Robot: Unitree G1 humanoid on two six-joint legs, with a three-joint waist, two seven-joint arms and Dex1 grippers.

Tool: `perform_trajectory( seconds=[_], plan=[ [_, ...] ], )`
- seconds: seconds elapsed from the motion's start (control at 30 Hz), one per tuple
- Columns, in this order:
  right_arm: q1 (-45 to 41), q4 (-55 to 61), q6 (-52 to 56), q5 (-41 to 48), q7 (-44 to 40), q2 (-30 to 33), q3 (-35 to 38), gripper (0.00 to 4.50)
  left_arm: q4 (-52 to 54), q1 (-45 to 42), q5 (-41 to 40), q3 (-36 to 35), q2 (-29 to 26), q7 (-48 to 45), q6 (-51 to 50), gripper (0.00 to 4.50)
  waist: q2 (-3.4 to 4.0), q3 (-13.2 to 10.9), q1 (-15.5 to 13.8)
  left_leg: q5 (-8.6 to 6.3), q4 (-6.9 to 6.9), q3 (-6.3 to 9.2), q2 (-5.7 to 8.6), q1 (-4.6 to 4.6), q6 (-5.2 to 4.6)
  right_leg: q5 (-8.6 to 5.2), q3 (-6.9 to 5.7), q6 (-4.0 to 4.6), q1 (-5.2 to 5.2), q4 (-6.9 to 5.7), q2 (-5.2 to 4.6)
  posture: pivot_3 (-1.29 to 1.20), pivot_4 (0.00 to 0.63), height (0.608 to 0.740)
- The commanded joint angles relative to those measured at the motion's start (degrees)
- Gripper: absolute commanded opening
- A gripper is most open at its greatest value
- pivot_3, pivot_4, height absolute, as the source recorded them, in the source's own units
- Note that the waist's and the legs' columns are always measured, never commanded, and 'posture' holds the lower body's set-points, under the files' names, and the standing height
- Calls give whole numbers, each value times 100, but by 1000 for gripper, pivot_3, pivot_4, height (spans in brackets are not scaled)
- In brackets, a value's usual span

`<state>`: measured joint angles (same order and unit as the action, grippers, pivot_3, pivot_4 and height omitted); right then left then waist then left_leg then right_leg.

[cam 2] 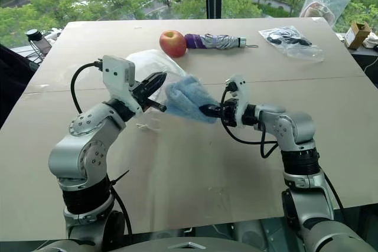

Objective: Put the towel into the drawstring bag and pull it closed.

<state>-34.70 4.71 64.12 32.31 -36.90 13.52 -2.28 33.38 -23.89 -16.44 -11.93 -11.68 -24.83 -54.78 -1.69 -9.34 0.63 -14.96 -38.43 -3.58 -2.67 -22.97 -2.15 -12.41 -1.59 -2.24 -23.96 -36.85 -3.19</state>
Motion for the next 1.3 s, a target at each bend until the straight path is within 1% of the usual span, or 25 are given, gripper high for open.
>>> perform_trajectory(
  seconds=[0.03,0.2,0.27,0.4,0.47,0.53,0.57,0.67,0.73,0.83,0.93,1.1,1.17,1.23,1.3],
  plan=[
    [57,310,-345,-217,11,140,-405,327,322,-121,-343,-33,-32,121,-51,0,0,0,3,0,0,-1,0,0,0,0,1,0,0,1,0,0,150,740],
    [92,514,-539,-227,-160,228,-729,327,325,-66,-541,11,-81,298,-63,0,0,0,4,0,1,2,0,0,0,0,-1,0,-1,0,2,0,150,740],
    [42,506,-569,-192,-76,96,-714,327,370,13,-606,87,-82,357,-85,0,0,0,11,0,1,3,-1,1,0,0,-2,0,0,0,2,0,150,740],
    [-125,329,-485,-3,320,-448,-308,327,461,152,-783,116,-75,449,-118,0,0,0,16,0,2,2,-3,2,0,0,0,0,-1,0,5,0,150,740],
    [-201,196,-434,97,740,-861,49,327,508,238,-877,155,-127,448,-183,0,0,0,9,0,2,4,-4,2,0,0,-2,0,-2,-1,5,0,150,740],
    [-300,-7,-381,349,1310,-1429,599,327,570,325,-959,207,-133,476,-217,0,1,0,8,0,2,4,-5,2,1,0,-3,1,-1,-1,5,0,150,740],
    [-328,-57,-350,437,1485,-1615,784,327,587,349,-996,223,-135,501,-221,0,0,0,8,0,2,4,-5,2,1,0,-2,1,-1,-2,5,0,150,740],
    [-345,-93,-98,988,2034,-2311,1398,327,625,414,-1075,287,-112,594,-215,0,1,0,0,0,2,3,-5,0,2,0,-2,1,-1,0,3,0,150,740],
    [-349,-124,71,1405,2412,-2657,1748,327,620,430,-1108,319,-123,643,-200,0,2,-1,-20,0,4,6,-4,-4,2,0,-7,1,-2,2,-2,0,150,740],
    [-375,-288,169,2144,3118,-2981,2201,327,608,437,-1170,342,-164,705,-180,0,2,-1,3,0,3,2,-1,-4,2,0,-4,1,-1,4,-14,0,150,740],
    [-393,-505,129,2757,3734,-3067,2447,327,599,439,-1192,367,-213,734,-132,0,2,-1,16,0,4,2,8,-2,2,0,-4,1,-1,3,-13,0,150,740],
    [-249,-529,135,3232,4084,-2845,2233,327,442,209,-1325,158,-53,917,-37,0,5,-3,28,0,10,8,-2,-1,2,-1,-6,2,-3,2,4,0,150,740],
    [-194,-397,190,3247,3958,-2683,1927,327,463,245,-1437,195,-51,903,-94,0,5,-3,31,0,12,8,-4,-1,1,-1,-6,2,-4,3,6,0,150,740],
    [-108,-239,193,3010,3743,-2459,1436,327,492,288,-1547,263,-70,861,-135,0,5,-3,36,0,12,6,-4,-2,1,-1,-3,1,-6,4,6,0,150,740],
    [-61,-219,86,2859,3663,-2392,1189,327,516,287,-1666,310,-103,816,-183,0,5,-3,35,-1,12,5,-4,-3,1,-1,-2,1,-8,4,6,0,150,740]
  ],
)
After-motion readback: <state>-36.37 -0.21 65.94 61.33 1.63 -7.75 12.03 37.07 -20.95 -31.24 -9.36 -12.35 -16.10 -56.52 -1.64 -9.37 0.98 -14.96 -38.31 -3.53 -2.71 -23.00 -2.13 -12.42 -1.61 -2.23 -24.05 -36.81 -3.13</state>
